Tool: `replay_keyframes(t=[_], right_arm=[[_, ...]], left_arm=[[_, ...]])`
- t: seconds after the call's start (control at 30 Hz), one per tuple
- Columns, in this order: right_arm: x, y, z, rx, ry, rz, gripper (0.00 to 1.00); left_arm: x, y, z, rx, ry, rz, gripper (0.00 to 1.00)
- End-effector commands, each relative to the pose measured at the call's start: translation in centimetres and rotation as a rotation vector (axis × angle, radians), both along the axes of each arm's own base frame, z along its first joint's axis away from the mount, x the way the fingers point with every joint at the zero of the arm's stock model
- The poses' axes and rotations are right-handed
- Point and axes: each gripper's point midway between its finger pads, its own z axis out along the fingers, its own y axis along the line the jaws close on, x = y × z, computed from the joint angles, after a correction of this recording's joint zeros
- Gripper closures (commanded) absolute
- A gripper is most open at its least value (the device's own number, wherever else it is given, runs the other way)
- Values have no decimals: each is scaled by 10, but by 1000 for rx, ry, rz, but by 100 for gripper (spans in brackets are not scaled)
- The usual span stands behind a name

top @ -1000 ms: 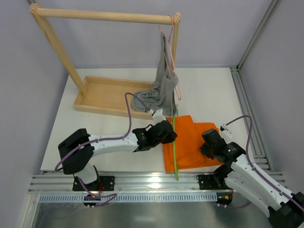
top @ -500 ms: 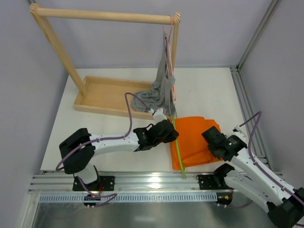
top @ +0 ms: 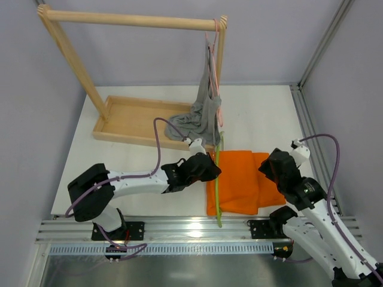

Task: Place the trousers on the hanger
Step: Place trousers on hanger

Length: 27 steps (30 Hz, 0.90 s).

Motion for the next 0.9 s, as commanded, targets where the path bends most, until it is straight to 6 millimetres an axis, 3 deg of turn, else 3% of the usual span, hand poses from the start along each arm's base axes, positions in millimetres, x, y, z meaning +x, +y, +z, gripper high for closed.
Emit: replay_keyframes(t=[0.0,0.07,0.1,0.2,0.27,0.3,0.5,0.6,0.87], right_arm=[[28,26,12,-27,-25,264,40],[35,39,2,40,7,353,39],[34,44,-14,76,56,386,39],[36,57,-25,209,61,473,36],[37,56,-33,240,87,475,36],[36,52,-41,244,109,459,36],[31,46,-73,277,172,371,36],[31,43,-84,272,182,356,36],[34,46,-87,278,165,376,37]], left_arm=[[-22,24,-35,138,37,-82,100],[-23,24,-37,143,41,-95,100],[-24,22,-38,141,42,-103,100],[-26,19,-35,120,38,-121,99],[-26,18,-33,114,32,-125,93],[-26,18,-32,114,30,-126,83],[-28,16,-24,97,4,-163,61],[-30,16,-21,88,-2,-180,58],[-33,9,-11,27,-24,-185,55]])
